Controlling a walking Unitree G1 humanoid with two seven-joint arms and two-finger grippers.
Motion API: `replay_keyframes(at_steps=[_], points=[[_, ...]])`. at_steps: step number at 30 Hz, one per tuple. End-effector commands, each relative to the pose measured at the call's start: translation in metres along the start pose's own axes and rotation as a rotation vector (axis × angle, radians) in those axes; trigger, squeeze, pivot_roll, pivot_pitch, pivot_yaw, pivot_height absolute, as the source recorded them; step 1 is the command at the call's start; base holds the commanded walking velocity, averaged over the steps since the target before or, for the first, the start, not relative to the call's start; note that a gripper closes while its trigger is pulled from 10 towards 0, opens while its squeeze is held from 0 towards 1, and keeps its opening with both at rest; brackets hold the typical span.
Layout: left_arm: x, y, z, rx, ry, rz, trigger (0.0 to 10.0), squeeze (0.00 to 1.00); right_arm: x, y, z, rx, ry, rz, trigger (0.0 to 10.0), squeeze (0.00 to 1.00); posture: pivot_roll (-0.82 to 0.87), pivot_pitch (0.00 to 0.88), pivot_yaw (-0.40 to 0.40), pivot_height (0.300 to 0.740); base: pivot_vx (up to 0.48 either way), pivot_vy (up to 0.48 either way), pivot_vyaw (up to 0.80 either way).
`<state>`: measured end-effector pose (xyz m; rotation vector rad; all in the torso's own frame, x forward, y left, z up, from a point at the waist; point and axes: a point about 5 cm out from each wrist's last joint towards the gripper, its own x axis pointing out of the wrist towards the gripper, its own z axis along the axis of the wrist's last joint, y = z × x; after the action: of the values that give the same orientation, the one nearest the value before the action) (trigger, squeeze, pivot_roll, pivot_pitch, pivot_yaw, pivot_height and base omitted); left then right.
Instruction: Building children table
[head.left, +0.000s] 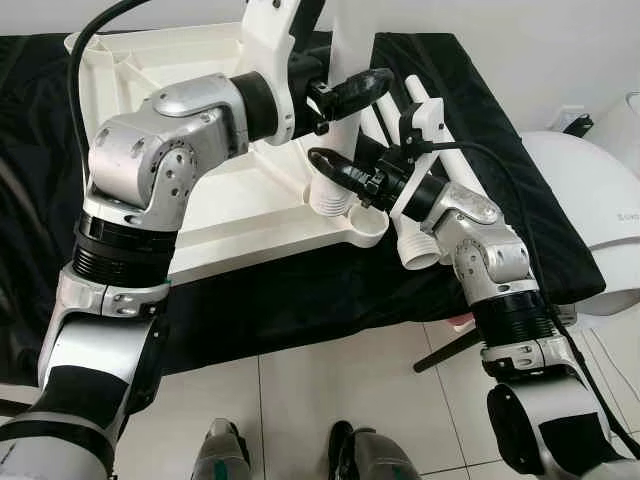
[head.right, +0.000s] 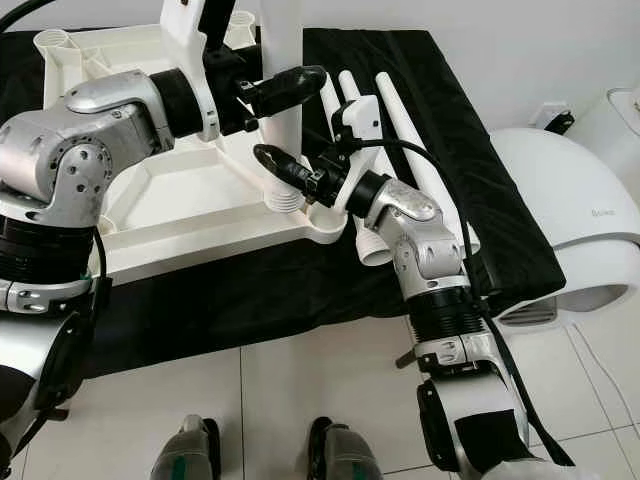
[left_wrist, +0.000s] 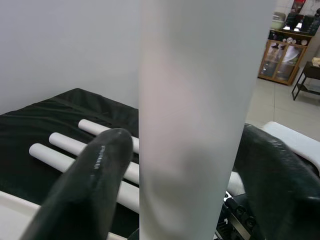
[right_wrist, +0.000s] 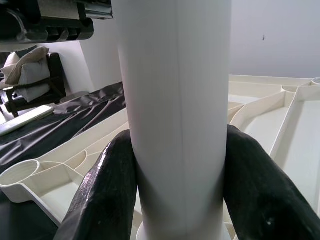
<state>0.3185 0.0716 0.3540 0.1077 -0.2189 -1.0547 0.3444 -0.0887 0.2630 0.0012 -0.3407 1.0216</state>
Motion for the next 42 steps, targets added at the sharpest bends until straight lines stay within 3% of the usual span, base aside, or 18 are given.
replay_keyframes(at_steps=[1, 7, 8, 21, 29, 35, 39, 42], points=[[0.001, -0.007, 0.007, 0.020, -0.015, -0.103, 10.0, 1.00, 0.001, -0.001, 0.005, -0.019, -0.014, 0.008, 10.0, 0.00, 0.10, 0.183, -0.079, 0.740, 0.000, 0.000, 0.00], [0.000, -0.006, 0.009, -0.002, -0.015, -0.088, 10.0, 0.98, 0.000, -0.002, 0.005, -0.018, -0.015, 0.004, 10.0, 0.00, 0.10, 0.185, -0.078, 0.740, 0.000, 0.000, 0.00], [0.000, -0.005, 0.009, -0.008, -0.016, -0.082, 10.0, 0.00, 0.000, -0.002, 0.004, -0.017, -0.016, 0.000, 10.0, 0.00, 0.10, 0.185, -0.078, 0.740, 0.000, 0.000, 0.00], [-0.009, 0.003, 0.004, -0.148, -0.051, 0.012, 10.0, 0.00, -0.010, -0.010, 0.002, -0.009, -0.016, -0.078, 10.0, 0.00, 0.09, 0.192, -0.069, 0.740, 0.000, 0.000, 0.00], [-0.027, 0.016, -0.003, -0.294, -0.114, 0.084, 10.0, 0.00, -0.020, -0.027, -0.015, 0.049, 0.059, -0.261, 10.0, 0.00, 0.10, 0.187, -0.070, 0.740, 0.000, 0.000, 0.00], [-0.030, 0.020, -0.022, -0.347, -0.090, 0.178, 10.0, 0.00, -0.024, -0.038, -0.022, 0.074, 0.130, -0.388, 10.0, 0.00, 0.10, 0.184, -0.065, 0.740, 0.000, 0.000, 0.00], [-0.030, 0.019, -0.027, -0.345, -0.079, 0.195, 10.0, 0.00, -0.024, -0.040, -0.021, 0.063, 0.130, -0.393, 10.0, 0.00, 0.09, 0.184, -0.065, 0.740, 0.000, 0.000, 0.00], [-0.028, 0.012, -0.042, -0.317, -0.019, 0.219, 10.0, 0.00, -0.026, -0.042, -0.015, -0.008, 0.105, -0.395, 10.0, 0.00, 0.09, 0.181, -0.065, 0.740, 0.000, 0.000, 0.00]])
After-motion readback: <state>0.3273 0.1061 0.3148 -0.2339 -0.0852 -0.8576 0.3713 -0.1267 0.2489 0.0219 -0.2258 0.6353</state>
